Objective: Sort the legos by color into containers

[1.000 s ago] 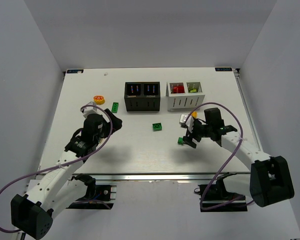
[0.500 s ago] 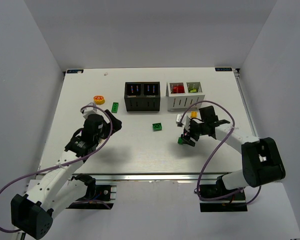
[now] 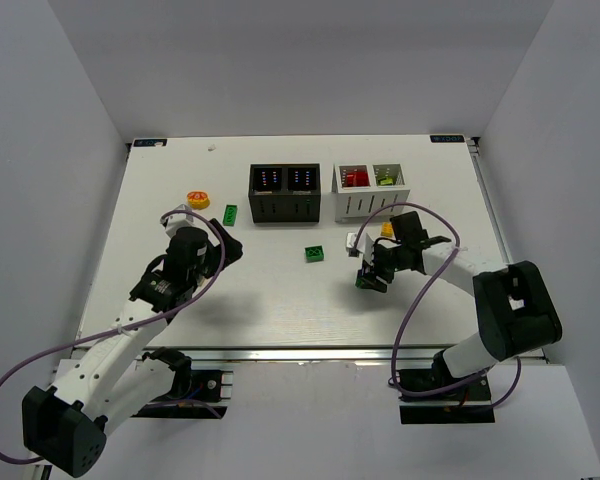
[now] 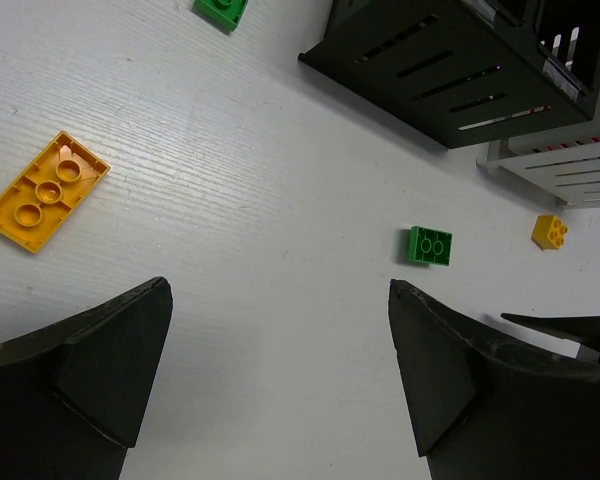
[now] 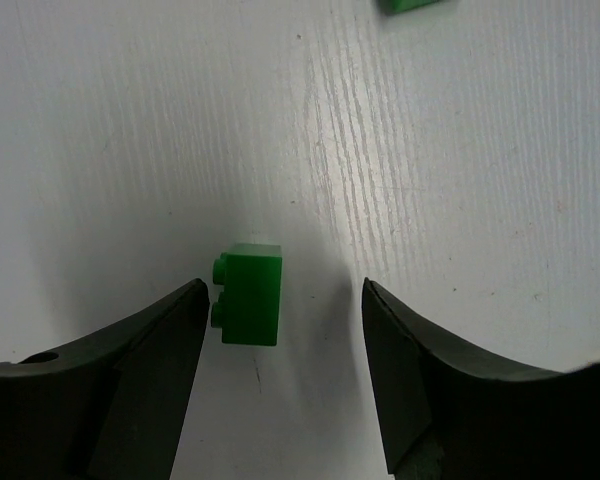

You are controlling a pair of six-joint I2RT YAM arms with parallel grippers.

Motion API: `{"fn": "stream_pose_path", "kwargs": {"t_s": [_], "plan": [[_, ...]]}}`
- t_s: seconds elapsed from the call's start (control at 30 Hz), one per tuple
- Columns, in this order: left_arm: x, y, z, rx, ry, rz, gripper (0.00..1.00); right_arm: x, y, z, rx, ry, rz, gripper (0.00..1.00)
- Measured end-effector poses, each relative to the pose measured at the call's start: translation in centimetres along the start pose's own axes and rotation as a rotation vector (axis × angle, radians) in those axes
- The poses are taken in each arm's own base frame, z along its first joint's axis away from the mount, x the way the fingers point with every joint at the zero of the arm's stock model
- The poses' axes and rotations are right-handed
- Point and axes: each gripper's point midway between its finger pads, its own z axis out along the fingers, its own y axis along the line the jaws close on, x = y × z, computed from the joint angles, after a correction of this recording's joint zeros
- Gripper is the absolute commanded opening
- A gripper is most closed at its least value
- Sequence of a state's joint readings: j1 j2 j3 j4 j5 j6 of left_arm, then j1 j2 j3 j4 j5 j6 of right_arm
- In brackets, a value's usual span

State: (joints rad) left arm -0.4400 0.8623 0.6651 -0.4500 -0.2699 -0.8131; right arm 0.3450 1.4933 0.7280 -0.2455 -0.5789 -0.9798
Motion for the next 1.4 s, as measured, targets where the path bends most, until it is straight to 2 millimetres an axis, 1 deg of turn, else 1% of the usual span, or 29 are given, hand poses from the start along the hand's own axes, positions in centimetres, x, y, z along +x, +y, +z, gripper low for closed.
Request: {"fn": "stream_pose_path", "kwargs": {"t_s": [0.07, 0.17, 0.2, 0.27, 0.3, 0.37, 0.4, 0.47, 0.5, 0.63, 0.7, 0.77, 0.83, 1.03, 1.1, 1.2, 1.27, 1.4], "plan": [[0.0, 0.0, 0.0, -0.001, -0.001, 0.0, 0.98, -0.1, 0.1, 0.2, -0.007, 0.001, -0.003, 0.66], [-0.1, 0.0, 0.0, -0.002, -0.003, -0.001, 0.98, -0.1, 0.1, 0.4, -0.016, 0.004, -0.01, 0.59], [-0.1, 0.0, 0.0, -0.002, -0.003, -0.001, 0.98, -0.1, 0.2, 0.4, -0.02, 0.006, -0.014, 0.52], [-0.1, 0.0, 0.0, -0.002, -0.004, -0.001, 0.98, -0.1, 0.3, 0.5, -0.03, 0.01, -0.019, 0.44], [-0.1, 0.0, 0.0, -0.002, -0.004, -0.001, 0.98, -0.1, 0.3, 0.5, -0.033, 0.012, -0.022, 0.36], [-0.1, 0.0, 0.0, -0.001, -0.005, -0.002, 0.98, -0.1, 0.4, 0.5, -0.044, 0.016, -0.024, 0.3], [-0.1, 0.0, -0.1, 0.0, -0.006, -0.002, 0.98, -0.1, 0.4, 0.4, -0.048, 0.017, -0.026, 0.24], [-0.2, 0.0, -0.1, 0.002, -0.009, -0.003, 0.98, -0.2, 0.5, 0.3, -0.055, 0.02, -0.027, 0.2], [-0.3, -0.1, -0.2, 0.005, -0.012, -0.004, 0.98, -0.2, 0.6, 0.3, -0.06, 0.022, -0.027, 0.15], [-0.6, 0.0, -0.5, 0.007, -0.025, -0.009, 0.98, -0.4, 1.1, 0.1, -0.09, 0.02, -0.02, 0.09], [-0.7, 0.1, -0.6, 0.003, -0.03, -0.01, 0.98, -1.2, 1.1, -0.3, -0.103, 0.005, -0.012, 0.08], [-0.8, 0.3, -0.8, -0.005, -0.035, -0.01, 0.98, -2.7, 0.5, -0.7, -0.098, -0.026, -0.012, 0.07], [-0.9, 0.5, -0.9, -0.012, -0.04, -0.009, 0.98, -5.1, -0.8, -1.3, -0.075, -0.069, -0.005, 0.06], [-0.9, 1.1, -1.1, -0.042, -0.038, -0.001, 0.98, -15.2, -7.0, -4.4, 0.047, -0.253, 0.011, 0.04], [-1.1, 1.1, -1.2, -0.046, -0.041, -0.001, 0.98, -18.2, -8.5, -4.9, 0.063, -0.3, 0.033, 0.03], [-1.3, 1.0, -1.3, -0.046, -0.047, -0.003, 0.98, -21.7, -10.1, -4.6, 0.068, -0.352, 0.071, 0.05], [-1.3, 1.1, -1.4, -0.049, -0.047, -0.003, 0.98, -23.4, -11.0, -3.9, 0.071, -0.373, 0.098, 0.06], [-1.2, 1.3, -1.5, -0.053, -0.043, -0.001, 0.98, -24.9, -12.6, -2.0, 0.098, -0.389, 0.18, 0.06]]}}
